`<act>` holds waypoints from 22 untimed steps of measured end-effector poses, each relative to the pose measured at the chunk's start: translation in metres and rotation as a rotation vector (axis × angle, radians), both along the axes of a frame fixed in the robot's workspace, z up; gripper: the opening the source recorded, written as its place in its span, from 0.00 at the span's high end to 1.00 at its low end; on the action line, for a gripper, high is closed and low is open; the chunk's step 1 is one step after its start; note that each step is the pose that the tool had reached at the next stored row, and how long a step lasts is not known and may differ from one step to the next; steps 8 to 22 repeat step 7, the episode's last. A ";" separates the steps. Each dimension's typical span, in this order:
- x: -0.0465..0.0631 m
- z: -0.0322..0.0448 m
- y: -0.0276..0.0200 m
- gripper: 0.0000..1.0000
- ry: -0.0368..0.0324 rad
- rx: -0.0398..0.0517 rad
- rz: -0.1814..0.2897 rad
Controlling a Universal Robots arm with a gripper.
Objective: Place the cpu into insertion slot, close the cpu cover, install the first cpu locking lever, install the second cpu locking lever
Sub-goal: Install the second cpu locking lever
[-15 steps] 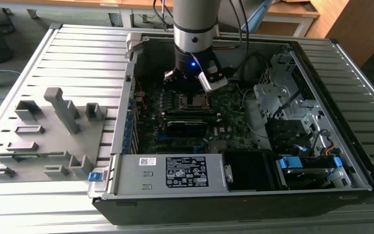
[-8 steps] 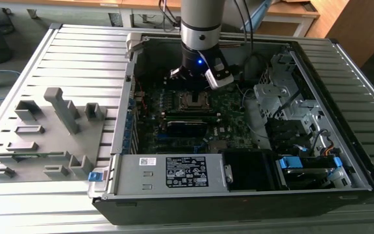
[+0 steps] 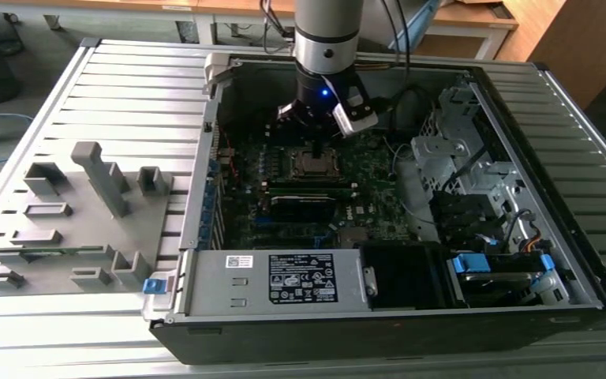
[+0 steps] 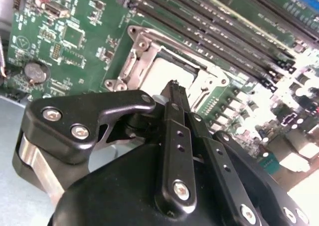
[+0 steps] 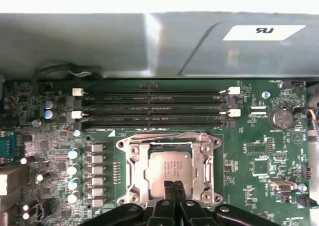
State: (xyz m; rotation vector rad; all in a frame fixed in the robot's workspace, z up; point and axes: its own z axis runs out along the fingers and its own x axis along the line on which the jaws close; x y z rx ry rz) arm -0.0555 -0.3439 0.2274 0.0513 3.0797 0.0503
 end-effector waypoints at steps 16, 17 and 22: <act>0.001 0.0000 0.0010 0.89 0.0000 -0.0001 0.000; 0.001 0.0000 0.0010 0.89 0.0000 -0.0001 0.000; 0.001 0.0000 0.0010 0.89 0.0000 -0.0001 0.000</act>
